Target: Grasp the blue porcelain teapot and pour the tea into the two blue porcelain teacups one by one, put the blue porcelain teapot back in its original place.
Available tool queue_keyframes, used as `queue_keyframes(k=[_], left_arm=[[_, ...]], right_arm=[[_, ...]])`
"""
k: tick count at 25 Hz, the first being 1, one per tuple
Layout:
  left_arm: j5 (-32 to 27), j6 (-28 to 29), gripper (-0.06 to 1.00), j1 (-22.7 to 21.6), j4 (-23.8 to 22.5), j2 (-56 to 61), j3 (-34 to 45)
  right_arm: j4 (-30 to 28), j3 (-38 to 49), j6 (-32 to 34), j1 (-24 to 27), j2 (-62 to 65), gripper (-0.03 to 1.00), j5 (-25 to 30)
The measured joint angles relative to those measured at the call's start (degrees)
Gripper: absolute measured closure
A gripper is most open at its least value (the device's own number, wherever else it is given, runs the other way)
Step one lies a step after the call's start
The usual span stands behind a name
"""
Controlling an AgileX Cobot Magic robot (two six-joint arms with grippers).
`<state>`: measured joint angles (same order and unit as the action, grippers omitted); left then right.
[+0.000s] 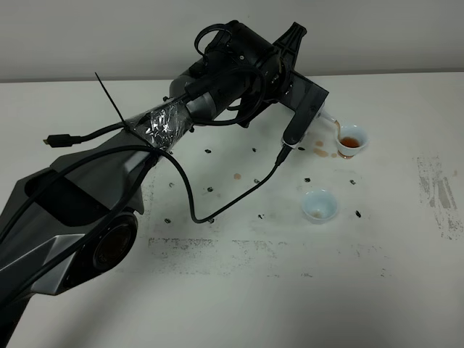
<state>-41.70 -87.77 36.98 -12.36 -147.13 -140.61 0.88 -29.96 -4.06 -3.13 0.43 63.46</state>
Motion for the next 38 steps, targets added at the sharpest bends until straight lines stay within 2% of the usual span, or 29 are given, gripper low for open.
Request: queue_keyframes(k=[5, 38], left_arm=[[0.3, 0.0, 0.94, 0.5, -1.6, 0.0, 0.0], [2.6, -0.5, 0.94, 1.1, -2.6, 0.0, 0.0]], right_arm=[[0.0, 0.0, 0.0, 0.0, 0.0, 0.39, 0.0], [0.0, 0.0, 0.0, 0.0, 0.0, 0.39, 0.0]])
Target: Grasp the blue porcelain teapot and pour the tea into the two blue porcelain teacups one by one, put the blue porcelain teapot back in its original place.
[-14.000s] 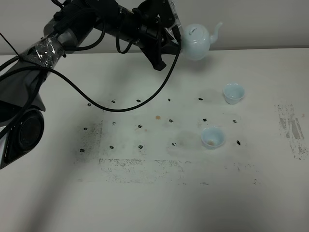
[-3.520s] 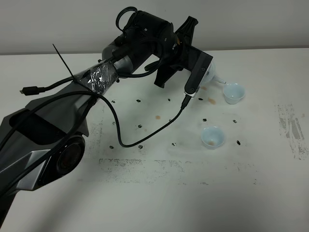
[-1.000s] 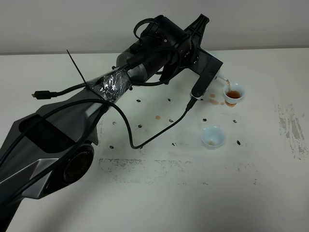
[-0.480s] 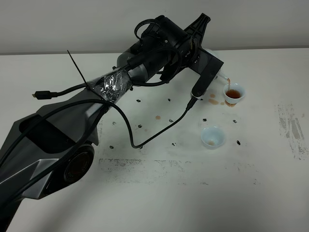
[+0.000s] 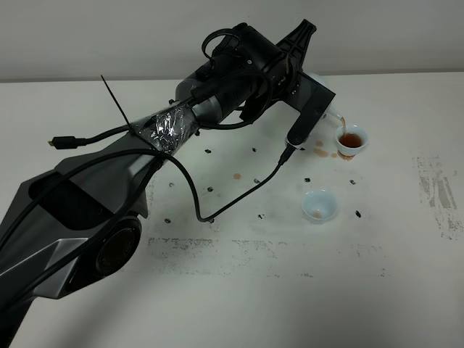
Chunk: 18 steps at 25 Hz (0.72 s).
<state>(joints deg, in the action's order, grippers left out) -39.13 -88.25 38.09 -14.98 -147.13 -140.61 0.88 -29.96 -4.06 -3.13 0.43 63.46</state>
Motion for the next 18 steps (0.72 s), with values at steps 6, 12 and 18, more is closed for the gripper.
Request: queue_keyframes(k=[6, 12, 18], left_arm=[[0.2, -0.2, 0.94, 0.0, 0.0, 0.0, 0.0], [0.2, 1.5, 0.94, 0.0, 3.8, 0.0, 0.0], [0.2, 9.3, 0.94, -0.9, 8.9, 0.0, 0.0]], right_arm=[[0.0, 0.0, 0.0, 0.0, 0.0, 0.39, 0.0], [-0.2, 0.0, 0.0, 0.0, 0.0, 0.39, 0.0], [-0.2, 0.0, 0.0, 0.0, 0.0, 0.39, 0.0]])
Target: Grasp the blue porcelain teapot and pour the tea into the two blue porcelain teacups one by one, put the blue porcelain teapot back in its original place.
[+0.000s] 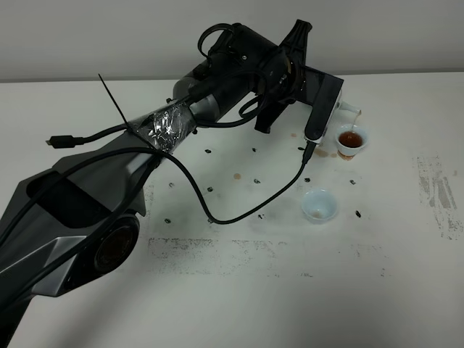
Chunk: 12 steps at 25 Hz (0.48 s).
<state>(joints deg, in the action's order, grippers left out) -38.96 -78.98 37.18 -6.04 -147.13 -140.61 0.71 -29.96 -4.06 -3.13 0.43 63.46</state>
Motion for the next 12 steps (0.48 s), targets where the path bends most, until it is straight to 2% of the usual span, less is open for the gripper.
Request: queue_keyframes(k=[3, 5, 7, 12], left_arm=[[-0.2, 4.4, 0.94, -1.7, 3.4, 0.1, 0.0], [-1.5, 6.8, 0.94, -3.3, 7.3, 0.7, 0.0], [-3.4, 8.8, 0.94, -5.3, 12.3, 1.8, 0.0], [-11.5, 10.3, 0.94, -11.3, 29.1, 4.2, -0.2]], right_arm=[[0.0, 0.0, 0.0, 0.0, 0.0, 0.39, 0.0], [0.0, 0.0, 0.0, 0.0, 0.0, 0.39, 0.0], [0.0, 0.0, 0.0, 0.0, 0.0, 0.39, 0.0], [0.0, 0.0, 0.0, 0.0, 0.0, 0.39, 0.0]])
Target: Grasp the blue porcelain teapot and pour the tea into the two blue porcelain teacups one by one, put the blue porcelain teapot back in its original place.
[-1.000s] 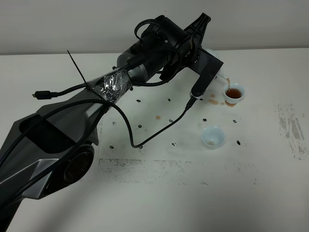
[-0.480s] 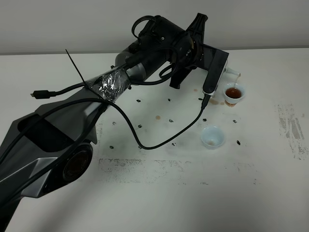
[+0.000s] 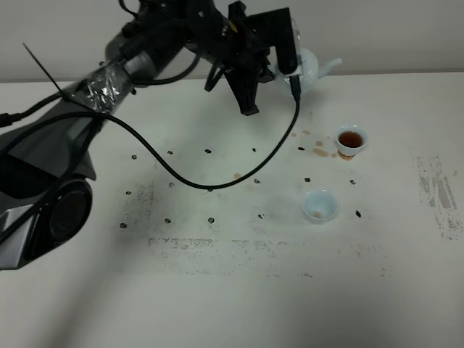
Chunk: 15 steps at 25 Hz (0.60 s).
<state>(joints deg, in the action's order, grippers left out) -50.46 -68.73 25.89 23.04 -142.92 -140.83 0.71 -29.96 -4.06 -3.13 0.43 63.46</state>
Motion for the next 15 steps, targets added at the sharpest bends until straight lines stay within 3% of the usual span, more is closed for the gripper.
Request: queue_keyframes(k=[3, 7, 15], left_arm=[[-4.4, -0.6, 0.94, -3.4, 8.2, 0.2, 0.0], [-7.2, -1.9, 0.94, -5.5, 15.1, -0.2, 0.0], [-6.7, -3.2, 0.94, -5.5, 21.3, -5.2, -0.1]], right_arm=[[0.1, 0.0, 0.0, 0.0, 0.0, 0.39, 0.0], [0.1, 0.0, 0.0, 0.0, 0.0, 0.39, 0.0], [0.1, 0.0, 0.0, 0.0, 0.0, 0.39, 0.0]])
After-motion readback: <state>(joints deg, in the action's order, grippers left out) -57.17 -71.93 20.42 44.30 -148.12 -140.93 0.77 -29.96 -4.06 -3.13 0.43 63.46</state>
